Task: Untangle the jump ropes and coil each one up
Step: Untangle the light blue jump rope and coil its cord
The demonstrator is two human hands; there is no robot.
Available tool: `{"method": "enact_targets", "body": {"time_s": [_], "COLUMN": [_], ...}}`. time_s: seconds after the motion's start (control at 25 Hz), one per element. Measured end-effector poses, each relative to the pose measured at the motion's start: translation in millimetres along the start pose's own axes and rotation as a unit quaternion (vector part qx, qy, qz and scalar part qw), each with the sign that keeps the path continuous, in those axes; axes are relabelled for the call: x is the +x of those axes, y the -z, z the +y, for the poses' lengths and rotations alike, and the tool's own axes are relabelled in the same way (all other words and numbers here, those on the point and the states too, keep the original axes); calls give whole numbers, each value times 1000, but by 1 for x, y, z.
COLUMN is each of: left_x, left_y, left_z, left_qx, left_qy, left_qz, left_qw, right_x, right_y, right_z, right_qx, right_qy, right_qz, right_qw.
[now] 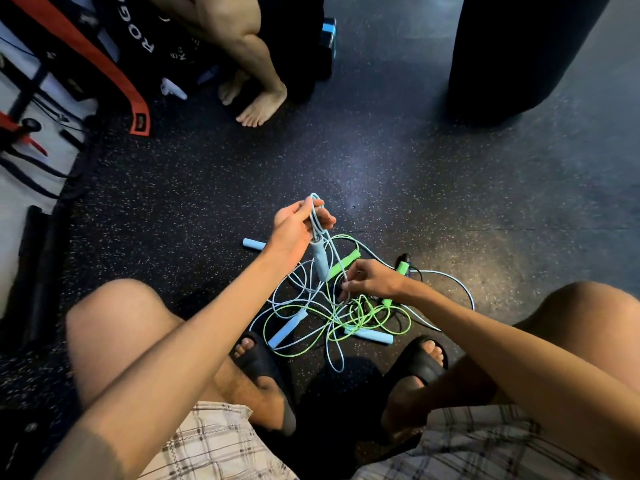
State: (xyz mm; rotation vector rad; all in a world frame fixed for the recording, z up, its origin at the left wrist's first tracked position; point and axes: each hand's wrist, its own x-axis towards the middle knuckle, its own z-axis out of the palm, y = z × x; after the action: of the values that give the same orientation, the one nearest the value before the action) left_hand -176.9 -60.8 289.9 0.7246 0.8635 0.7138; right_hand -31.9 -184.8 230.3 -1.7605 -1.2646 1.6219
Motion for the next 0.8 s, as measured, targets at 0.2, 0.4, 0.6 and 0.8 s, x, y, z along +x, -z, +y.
{"method": "enact_targets", "body": {"time_s": [0.2,0.4,0.6,0.8], "left_x": [7,8,5,4], "left_y": [8,10,13,11], "left_z": [-4,-15,-23,-26], "left_qx": [101,285,523,539], "left_qy": [-82,-137,-120,30], "left_qz": [30,-2,-69,-160], "left_qw": [991,949,841,826], "right_x": [1,-3,-10,-10], "right_y": [-4,1,14,33], "right_z": [-11,-32,-47,-54], "right_qx": [59,-64,-109,-49], "right_qy": [16,123,189,135], "right_qz": [16,3,48,151], "right_qw": [998,990,975,978]}}
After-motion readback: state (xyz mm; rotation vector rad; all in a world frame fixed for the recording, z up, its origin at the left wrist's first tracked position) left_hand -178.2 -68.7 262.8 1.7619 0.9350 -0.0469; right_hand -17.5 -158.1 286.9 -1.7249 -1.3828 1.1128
